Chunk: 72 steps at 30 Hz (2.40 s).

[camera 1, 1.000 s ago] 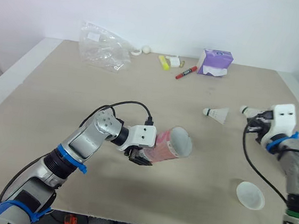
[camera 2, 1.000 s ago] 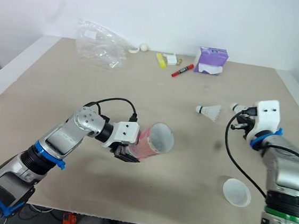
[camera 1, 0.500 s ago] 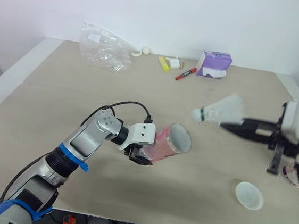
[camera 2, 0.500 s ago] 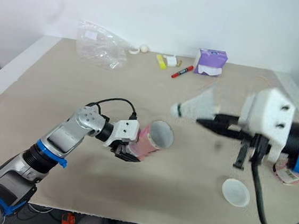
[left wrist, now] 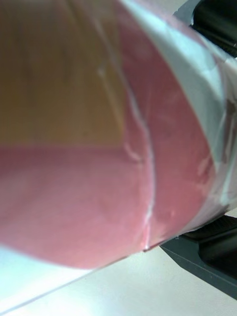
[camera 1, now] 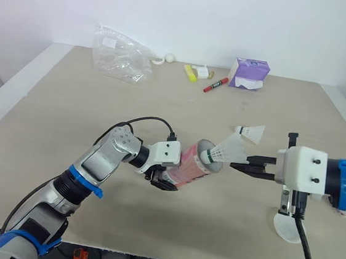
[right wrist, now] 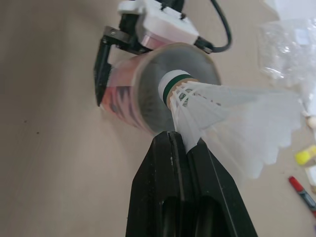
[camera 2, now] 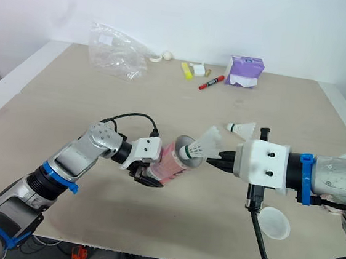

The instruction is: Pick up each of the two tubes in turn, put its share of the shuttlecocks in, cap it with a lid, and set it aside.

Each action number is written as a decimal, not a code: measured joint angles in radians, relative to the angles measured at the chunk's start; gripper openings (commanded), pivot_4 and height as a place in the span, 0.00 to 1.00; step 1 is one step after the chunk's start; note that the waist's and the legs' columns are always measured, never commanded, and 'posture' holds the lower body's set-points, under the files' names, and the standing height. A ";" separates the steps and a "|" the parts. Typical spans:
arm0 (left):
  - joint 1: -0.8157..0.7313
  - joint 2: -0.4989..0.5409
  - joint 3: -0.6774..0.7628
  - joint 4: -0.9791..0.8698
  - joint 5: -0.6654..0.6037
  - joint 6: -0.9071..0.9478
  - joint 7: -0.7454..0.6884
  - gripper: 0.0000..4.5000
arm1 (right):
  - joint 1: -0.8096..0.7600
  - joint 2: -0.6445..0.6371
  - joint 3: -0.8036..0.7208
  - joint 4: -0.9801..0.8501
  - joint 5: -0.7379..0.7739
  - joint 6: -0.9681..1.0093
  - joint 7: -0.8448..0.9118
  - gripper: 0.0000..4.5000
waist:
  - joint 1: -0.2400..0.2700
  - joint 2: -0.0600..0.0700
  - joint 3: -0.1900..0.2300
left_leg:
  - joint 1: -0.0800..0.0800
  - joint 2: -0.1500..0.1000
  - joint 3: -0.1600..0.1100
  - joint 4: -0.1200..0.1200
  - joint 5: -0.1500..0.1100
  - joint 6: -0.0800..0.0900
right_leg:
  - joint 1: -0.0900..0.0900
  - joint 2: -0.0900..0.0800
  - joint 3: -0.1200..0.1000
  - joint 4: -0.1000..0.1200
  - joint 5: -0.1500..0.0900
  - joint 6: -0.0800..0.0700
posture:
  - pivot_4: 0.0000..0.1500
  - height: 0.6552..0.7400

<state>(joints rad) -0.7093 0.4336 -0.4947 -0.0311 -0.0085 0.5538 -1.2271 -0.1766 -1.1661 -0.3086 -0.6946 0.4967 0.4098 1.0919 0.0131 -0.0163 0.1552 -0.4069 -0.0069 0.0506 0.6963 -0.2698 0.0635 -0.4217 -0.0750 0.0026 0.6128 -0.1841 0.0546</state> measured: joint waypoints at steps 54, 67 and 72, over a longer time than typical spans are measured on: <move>0.009 0.012 -0.014 -0.041 -0.013 0.034 0.042 0.75 | -0.424 0.575 0.152 1.135 -0.210 0.070 -0.485 0.99 | -0.004 -0.001 -0.001 | 0.000 -0.002 0.000 -0.001 0.001 0.002 | 0.001 0.000 0.003 0.001 0.002 -0.002 | 1.00 1.00; 0.019 0.014 -0.011 -0.057 -0.014 0.041 0.049 0.75 | -0.559 0.606 0.151 1.352 -0.235 0.001 -0.466 0.48 | -0.004 -0.001 -0.001 | 0.000 -0.002 0.000 -0.002 0.001 0.002 | 0.001 0.000 0.003 0.000 0.003 -0.002 | 1.00 1.00; 0.022 0.016 -0.009 -0.060 -0.015 0.042 0.052 0.75 | -0.559 0.606 0.151 1.377 -0.244 -0.010 -0.467 0.01 | -0.004 -0.001 -0.001 | 0.000 -0.002 0.000 -0.002 0.001 0.002 | 0.000 0.000 0.003 0.000 0.003 -0.002 | 1.00 1.00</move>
<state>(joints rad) -0.6871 0.4491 -0.5041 -0.0910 -0.0236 0.5960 -1.1750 -0.7354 -0.5599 -0.1577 0.6827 0.2525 0.3994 0.6248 0.0086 -0.0171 0.1544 -0.4066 -0.0094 0.0510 0.6942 -0.2689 0.0652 -0.4212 -0.0747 0.0057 0.6133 -0.1815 0.0525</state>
